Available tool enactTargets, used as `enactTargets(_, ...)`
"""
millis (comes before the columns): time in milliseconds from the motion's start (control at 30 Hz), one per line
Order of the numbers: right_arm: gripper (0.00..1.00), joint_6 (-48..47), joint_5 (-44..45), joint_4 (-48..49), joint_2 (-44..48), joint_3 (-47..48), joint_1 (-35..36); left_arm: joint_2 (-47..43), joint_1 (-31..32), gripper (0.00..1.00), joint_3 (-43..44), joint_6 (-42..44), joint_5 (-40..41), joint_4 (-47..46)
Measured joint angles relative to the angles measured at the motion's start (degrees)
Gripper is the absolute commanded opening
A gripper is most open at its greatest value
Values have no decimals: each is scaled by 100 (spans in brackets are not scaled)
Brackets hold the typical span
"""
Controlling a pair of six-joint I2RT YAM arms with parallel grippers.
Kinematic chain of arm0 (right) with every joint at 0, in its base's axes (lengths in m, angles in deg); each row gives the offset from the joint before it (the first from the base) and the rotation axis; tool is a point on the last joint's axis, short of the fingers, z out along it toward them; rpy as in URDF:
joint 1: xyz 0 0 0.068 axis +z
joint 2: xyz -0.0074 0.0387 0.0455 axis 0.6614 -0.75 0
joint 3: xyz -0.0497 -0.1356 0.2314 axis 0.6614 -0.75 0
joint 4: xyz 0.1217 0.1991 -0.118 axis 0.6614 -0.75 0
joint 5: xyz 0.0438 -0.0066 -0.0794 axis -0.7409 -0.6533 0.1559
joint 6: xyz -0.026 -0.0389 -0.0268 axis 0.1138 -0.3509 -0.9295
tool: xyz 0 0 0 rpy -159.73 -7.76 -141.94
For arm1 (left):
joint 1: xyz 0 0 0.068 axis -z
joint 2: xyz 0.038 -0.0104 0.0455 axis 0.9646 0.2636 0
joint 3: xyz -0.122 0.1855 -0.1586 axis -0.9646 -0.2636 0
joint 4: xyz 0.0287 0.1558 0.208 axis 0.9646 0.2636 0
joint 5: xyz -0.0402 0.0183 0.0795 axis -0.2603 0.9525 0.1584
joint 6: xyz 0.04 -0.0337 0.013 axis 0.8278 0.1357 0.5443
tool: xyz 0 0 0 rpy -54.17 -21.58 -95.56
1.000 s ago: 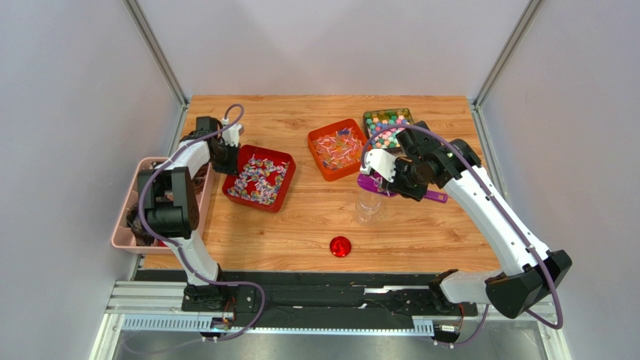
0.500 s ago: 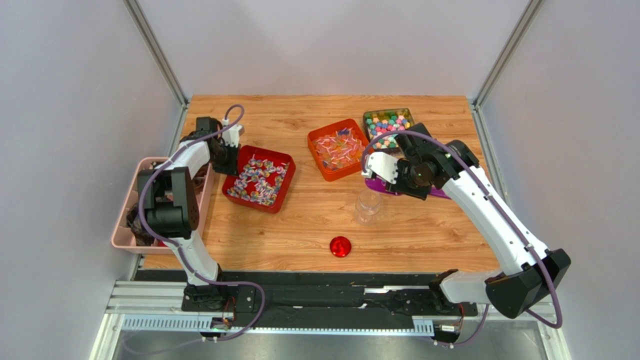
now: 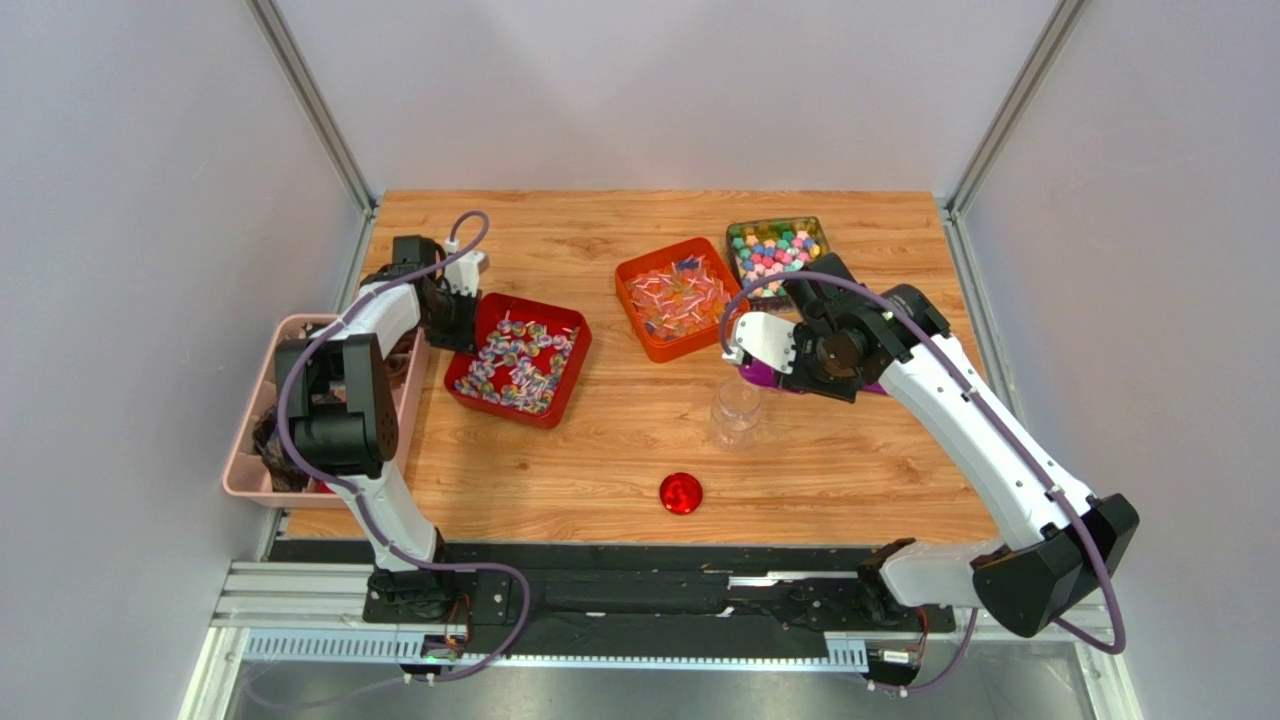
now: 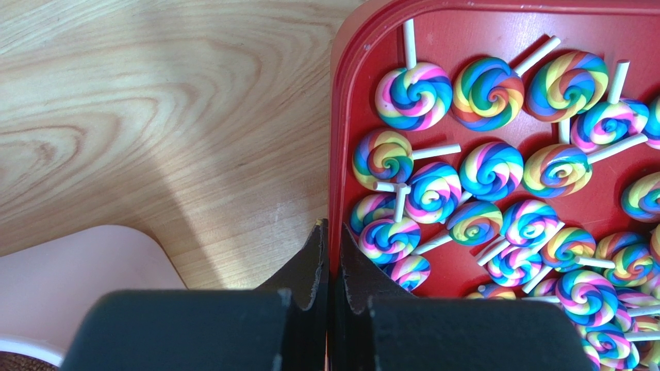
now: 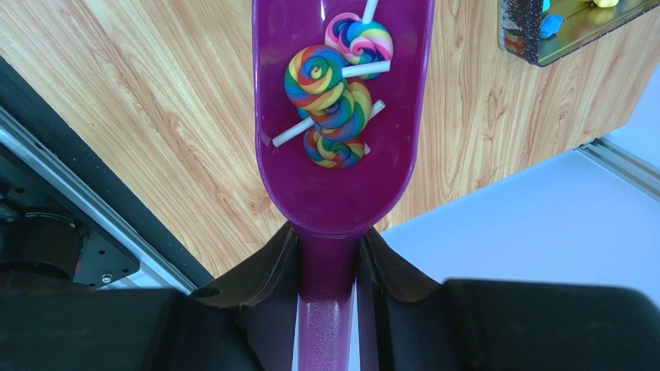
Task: Pack the candies
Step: Place the fake candies in the packing bottle.
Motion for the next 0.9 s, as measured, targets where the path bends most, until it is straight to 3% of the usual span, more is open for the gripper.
enactTargets(900,0,306,1174,15,142,-494,837,0,0,0,-2,0,0,-31)
